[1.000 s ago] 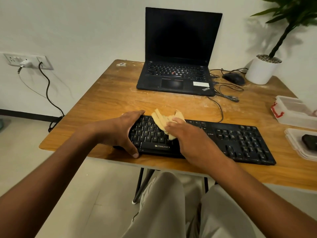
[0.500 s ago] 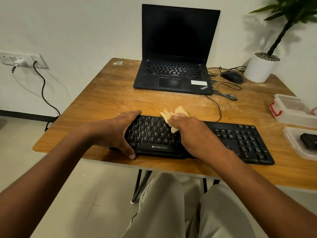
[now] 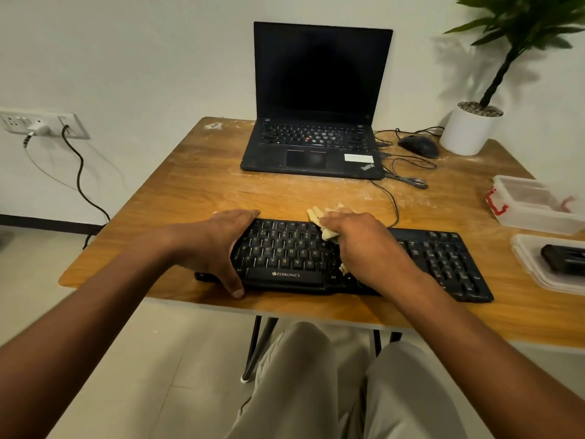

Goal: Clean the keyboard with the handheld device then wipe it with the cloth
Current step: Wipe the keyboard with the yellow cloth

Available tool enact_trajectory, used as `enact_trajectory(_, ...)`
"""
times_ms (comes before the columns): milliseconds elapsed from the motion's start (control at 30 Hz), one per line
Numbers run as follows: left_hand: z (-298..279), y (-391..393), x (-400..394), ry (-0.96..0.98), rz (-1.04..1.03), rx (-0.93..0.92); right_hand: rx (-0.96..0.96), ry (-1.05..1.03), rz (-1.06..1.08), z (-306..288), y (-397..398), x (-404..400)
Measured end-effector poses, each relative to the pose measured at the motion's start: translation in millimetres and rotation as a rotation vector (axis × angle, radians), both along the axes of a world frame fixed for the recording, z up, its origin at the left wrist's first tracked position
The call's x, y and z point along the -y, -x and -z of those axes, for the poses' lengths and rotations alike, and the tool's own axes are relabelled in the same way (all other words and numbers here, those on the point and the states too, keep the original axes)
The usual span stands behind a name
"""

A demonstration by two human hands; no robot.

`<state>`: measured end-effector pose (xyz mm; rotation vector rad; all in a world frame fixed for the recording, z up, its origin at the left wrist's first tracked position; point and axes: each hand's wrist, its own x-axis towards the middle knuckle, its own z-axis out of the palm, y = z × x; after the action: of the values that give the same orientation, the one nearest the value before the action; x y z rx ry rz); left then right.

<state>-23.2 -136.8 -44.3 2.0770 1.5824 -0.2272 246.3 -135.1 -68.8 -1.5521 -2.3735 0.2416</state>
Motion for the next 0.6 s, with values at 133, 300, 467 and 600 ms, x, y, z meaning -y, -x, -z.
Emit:
enact_trajectory(133, -6, -35, -4, -0.01, 0.126, -0.014, -0.119, -0.051, 0.047, -10, -17, 14)
enact_trajectory(300, 1, -65, -10, -0.077, 0.213, -0.054, -0.218, -0.12, 0.204, -35, -46, 18)
enact_trajectory(467, 4, -68, -12, -0.091, 0.195, -0.051, -0.202, -0.289, 0.324, -45, -49, -3)
enact_trajectory(600, 4, -68, -13, -0.084, 0.19, -0.056, -0.146, -0.166, 0.217, -10, -14, -3)
